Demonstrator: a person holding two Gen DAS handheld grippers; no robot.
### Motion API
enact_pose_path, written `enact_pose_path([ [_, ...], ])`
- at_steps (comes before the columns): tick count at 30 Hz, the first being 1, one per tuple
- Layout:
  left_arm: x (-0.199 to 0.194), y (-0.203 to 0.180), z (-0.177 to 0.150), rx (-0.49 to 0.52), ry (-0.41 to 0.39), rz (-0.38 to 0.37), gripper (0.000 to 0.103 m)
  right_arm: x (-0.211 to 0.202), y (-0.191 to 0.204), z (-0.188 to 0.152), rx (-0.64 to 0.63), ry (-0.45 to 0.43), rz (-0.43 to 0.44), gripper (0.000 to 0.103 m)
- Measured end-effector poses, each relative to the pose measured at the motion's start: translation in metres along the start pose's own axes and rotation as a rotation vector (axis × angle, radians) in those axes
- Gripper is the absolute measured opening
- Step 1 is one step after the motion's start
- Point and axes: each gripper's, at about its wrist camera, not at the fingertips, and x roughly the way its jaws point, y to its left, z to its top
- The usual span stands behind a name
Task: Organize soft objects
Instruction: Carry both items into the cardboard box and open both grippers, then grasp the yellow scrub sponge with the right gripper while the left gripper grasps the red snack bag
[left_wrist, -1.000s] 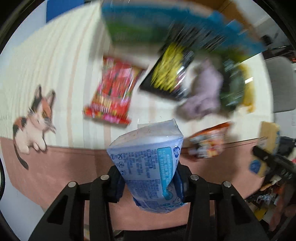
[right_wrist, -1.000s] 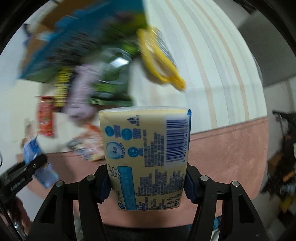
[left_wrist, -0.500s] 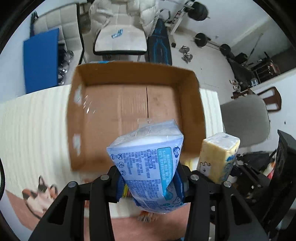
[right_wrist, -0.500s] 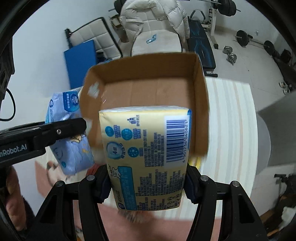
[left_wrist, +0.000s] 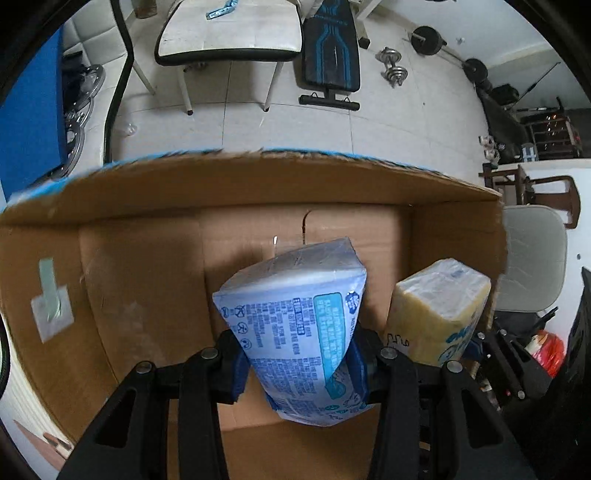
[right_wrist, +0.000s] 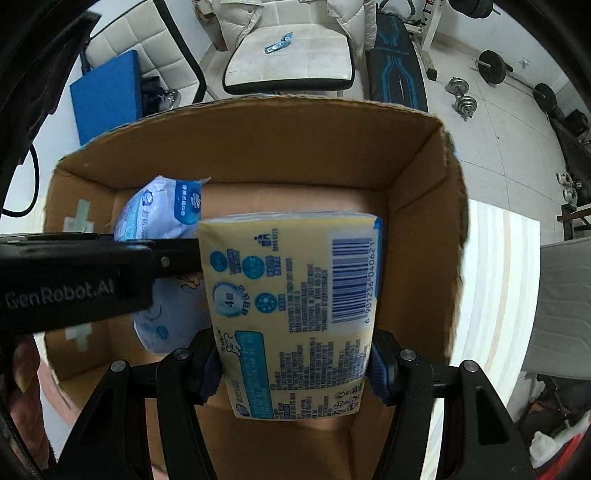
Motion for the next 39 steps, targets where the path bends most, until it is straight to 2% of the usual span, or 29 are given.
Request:
enact_pose_path([
  [4,0.005,-0.001,0.011,-0.016,0.002,0.027,0.048,0.005,-0.002,0.003,0.0,-0.007,-0.015,0.066],
  [8,0.003,-0.002,0.016,-0.034,-0.023,0.049,0.069,0.004,-0.005,0.009,0.007,0.001,-0.021,0.067],
  [10,-0.003,-0.003,0.014,-0.024,-0.057,0.083,0.079,0.001,-0.005,0.009,0.008,-0.006,-0.03,0.074],
  [11,-0.005,-0.004,0.013,-0.016,-0.069,0.097,0.088,0.003,-0.007,0.011,0.012,-0.005,-0.031,0.079],
  [12,-0.007,-0.004,0.011,-0.009,-0.086,0.112,0.093,0.001,-0.007,0.01,0.015,-0.005,-0.035,0.08],
  [14,-0.01,-0.004,0.007,0.003,-0.098,0.136,0.098,-0.001,-0.008,0.009,0.022,-0.003,-0.044,0.082],
  [15,-0.013,-0.003,0.004,0.007,-0.106,0.148,0.1,-0.002,-0.009,0.008,0.028,0.0,-0.041,0.087],
  [20,-0.025,-0.001,-0.009,0.002,-0.154,0.159,0.101,-0.007,-0.006,0.003,0.031,-0.004,-0.029,0.103],
  [25,-0.044,-0.004,-0.032,0.006,-0.226,0.192,0.102,-0.023,0.002,-0.011,0.025,-0.027,-0.043,0.103],
  [32,-0.074,-0.015,-0.082,0.03,-0.338,0.207,0.102,-0.062,0.012,-0.045,0.025,-0.073,-0.011,0.103],
  [36,-0.103,-0.014,-0.123,0.032,-0.408,0.201,0.102,-0.097,0.014,-0.08,0.01,-0.126,0.003,0.103],
  [39,-0.119,-0.009,-0.169,0.039,-0.483,0.236,0.102,-0.12,0.011,-0.118,0.014,-0.157,0.024,0.103],
])
